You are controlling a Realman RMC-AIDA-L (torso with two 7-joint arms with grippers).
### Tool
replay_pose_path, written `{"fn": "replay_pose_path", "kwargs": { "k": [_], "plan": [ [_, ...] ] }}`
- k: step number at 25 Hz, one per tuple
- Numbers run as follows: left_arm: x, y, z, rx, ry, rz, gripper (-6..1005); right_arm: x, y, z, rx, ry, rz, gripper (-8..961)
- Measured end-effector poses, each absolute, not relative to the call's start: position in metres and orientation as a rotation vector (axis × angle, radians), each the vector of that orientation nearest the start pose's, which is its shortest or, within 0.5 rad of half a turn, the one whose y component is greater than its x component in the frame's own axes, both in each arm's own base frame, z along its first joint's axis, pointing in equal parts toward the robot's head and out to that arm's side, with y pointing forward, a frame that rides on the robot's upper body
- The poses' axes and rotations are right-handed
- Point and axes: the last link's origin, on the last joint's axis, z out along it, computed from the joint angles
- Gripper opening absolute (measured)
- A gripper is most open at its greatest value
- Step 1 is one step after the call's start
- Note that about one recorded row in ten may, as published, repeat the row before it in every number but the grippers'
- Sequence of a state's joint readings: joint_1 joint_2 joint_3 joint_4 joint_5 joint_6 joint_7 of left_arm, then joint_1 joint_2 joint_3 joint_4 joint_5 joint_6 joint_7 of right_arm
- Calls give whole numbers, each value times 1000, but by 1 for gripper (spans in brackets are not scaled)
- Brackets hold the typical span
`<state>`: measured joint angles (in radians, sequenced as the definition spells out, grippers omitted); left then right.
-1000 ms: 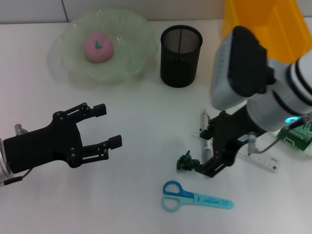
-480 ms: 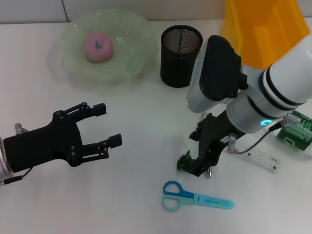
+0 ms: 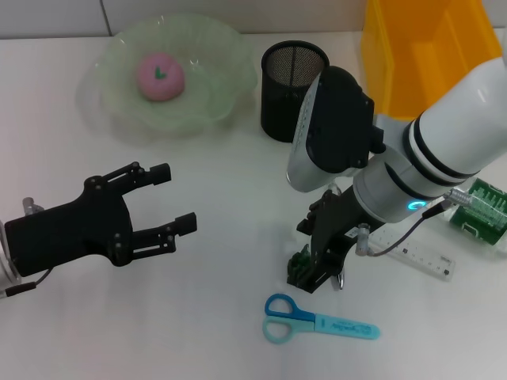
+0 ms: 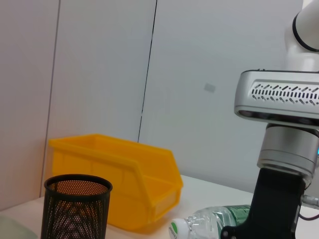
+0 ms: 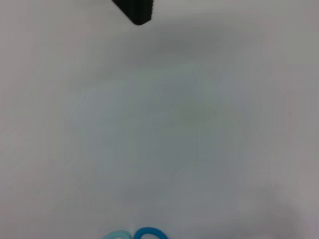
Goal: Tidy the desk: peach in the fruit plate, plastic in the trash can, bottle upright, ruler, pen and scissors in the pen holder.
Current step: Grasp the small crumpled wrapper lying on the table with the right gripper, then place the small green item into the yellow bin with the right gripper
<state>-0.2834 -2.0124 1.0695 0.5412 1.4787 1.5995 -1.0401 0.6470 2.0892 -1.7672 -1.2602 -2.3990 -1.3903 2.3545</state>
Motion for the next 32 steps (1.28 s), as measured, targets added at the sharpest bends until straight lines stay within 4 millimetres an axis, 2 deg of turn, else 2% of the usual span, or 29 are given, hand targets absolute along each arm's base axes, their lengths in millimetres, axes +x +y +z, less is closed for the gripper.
{"fn": "replay_pose_path", "kwargs": {
  "k": [9,15,21,24,25,26,28,32],
  "plan": [
    [-293,264,-4,-2621,-434,-944,860,142,319,-97,-2973,315,-606,686],
    [-293,264,-3,-2618,-434,-944,860,143,319,-101,-2966,318,-621,511],
    [-294,265,-2,-2604,-439,-942,860,138,319,-97,-2959,329,-591,410],
    [-295,265,-2,-2599,-441,-943,860,133,323,-85,-2934,362,-524,359],
    [-295,265,-2,-2599,-441,-943,860,131,329,-73,-2910,402,-468,342],
    [-295,265,-2,-2598,-442,-943,860,131,329,-73,-2910,402,-468,321],
    [-295,265,-2,-2597,-443,-944,860,128,335,-57,-2870,436,-406,280],
    [-295,264,-3,-2596,-443,-946,860,127,360,-3,-2684,515,-221,209]
  ]
}}
